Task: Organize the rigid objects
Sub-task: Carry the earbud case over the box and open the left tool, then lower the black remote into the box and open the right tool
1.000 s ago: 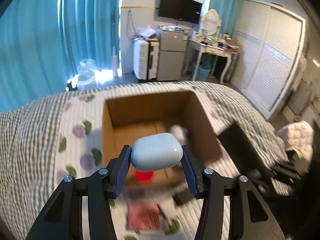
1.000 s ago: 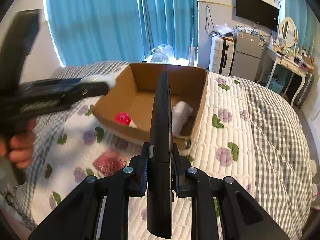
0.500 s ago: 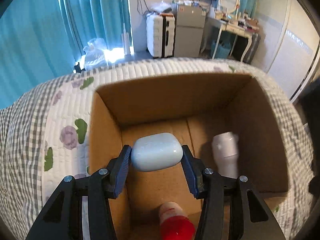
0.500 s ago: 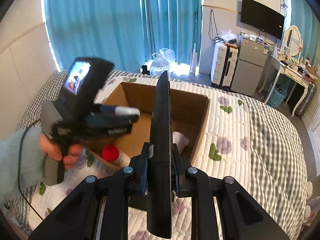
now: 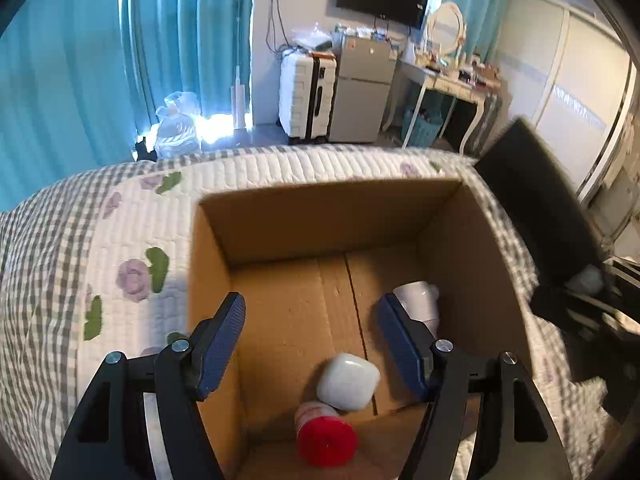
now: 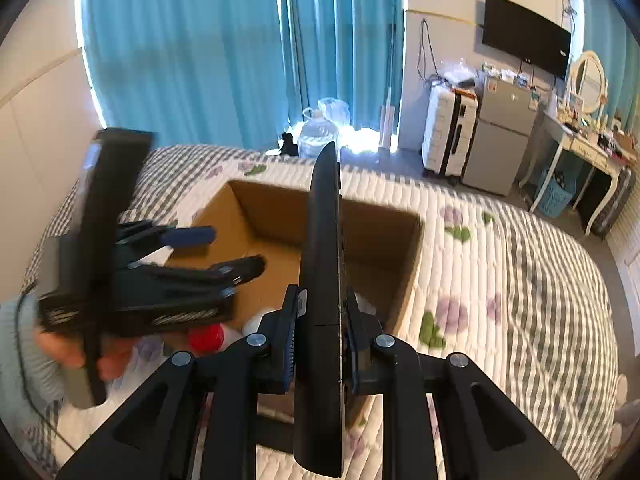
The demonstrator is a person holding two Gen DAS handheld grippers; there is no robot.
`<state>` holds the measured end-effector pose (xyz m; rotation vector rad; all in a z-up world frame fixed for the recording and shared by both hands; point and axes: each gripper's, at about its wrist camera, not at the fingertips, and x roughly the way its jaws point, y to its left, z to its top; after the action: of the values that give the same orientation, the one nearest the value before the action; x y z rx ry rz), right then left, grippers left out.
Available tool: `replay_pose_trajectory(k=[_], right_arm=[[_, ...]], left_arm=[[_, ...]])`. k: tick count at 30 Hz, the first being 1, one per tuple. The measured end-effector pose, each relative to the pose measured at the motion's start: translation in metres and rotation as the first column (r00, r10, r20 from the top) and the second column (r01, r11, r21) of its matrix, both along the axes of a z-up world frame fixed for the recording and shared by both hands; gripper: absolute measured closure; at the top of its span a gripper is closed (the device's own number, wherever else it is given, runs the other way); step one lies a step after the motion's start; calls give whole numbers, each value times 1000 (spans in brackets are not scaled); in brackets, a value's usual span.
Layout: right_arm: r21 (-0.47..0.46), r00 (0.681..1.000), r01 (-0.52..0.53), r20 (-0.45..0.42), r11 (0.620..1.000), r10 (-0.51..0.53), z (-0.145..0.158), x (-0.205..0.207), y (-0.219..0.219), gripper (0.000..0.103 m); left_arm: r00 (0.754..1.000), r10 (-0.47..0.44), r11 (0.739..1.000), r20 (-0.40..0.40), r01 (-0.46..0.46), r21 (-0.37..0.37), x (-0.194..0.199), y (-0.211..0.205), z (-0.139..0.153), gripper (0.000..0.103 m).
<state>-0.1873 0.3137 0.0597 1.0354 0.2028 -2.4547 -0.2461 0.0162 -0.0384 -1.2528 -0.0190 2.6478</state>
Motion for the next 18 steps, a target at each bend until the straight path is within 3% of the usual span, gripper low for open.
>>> replay_pose_trajectory(k=[4,9,13,18], right_arm=[[-1,1000,-23,15,1000,23,-4,-17,-17,85],[8,991,-48,128,999,47,-41,-39,-43,85],[20,983,-34,180,999,30,-65,-45,-53,85],[29,982,-27,186,999,21,-69,-43,-56,84]], left_arm=[[998,17,999,-65,-19,-31,25,-13,26,30],[993,8,999,-114,-12,-30,48,-24,43,28],[994,11,999,-110,-15,-36,50,-30,42,28],[997,29,1000,-74,-30,-8,54,-38,32,28]])
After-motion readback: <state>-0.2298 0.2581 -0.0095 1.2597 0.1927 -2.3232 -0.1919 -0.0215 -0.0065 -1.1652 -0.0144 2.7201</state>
